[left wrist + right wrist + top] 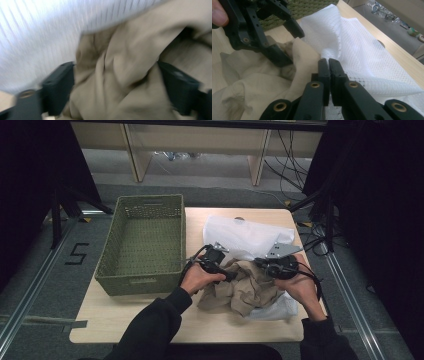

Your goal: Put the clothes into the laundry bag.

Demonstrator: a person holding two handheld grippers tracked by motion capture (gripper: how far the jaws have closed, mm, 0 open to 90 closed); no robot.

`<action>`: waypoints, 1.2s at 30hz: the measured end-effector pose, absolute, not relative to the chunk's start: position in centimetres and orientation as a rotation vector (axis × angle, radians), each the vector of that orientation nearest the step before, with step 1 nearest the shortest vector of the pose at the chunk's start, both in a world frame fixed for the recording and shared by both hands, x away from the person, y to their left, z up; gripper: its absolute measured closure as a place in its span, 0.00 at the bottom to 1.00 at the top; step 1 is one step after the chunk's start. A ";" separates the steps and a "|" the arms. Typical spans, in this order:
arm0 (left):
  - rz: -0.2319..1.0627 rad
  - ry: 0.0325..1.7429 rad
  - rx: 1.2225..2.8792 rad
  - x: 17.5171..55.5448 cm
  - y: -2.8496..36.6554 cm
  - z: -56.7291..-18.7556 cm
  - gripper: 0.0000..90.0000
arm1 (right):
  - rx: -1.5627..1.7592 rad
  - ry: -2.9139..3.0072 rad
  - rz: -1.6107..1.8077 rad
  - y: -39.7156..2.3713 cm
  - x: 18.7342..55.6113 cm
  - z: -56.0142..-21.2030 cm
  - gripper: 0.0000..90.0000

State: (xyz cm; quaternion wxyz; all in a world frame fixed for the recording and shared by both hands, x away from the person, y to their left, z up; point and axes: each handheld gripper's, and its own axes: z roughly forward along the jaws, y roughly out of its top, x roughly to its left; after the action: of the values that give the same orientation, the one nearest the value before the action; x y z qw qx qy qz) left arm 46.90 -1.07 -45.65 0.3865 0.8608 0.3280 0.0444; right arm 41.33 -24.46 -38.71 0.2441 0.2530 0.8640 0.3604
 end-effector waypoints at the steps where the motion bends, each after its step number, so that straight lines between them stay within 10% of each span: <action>1: 0.057 0.806 2.224 47.3 -1.5 -46.8 0.18 | 0.688 2.367 0.987 -24.2 41.4 -38.9 0.99; 7: 0.069 0.710 2.238 45.4 -3.9 -47.1 0.76 | 0.683 2.370 0.975 -24.1 41.6 -39.3 0.99; 10: 0.089 0.671 2.187 43.7 -4.5 -45.5 0.85 | 0.686 2.366 0.979 -24.2 41.7 -39.3 0.99; 30: 0.275 0.866 2.059 45.3 -5.5 -46.0 0.88 | 0.644 2.372 1.043 -24.1 39.6 -38.6 0.99; 36: 0.240 0.741 2.040 43.4 -4.5 -45.3 0.61 | 0.674 2.365 1.050 -24.7 39.5 -38.8 0.99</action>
State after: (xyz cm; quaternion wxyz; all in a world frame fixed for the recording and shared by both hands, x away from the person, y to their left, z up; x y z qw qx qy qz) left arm 43.40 -4.47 -45.33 0.4608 0.8292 0.3010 0.0974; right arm 39.47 -24.68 -38.77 0.2315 0.2452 0.8605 0.3820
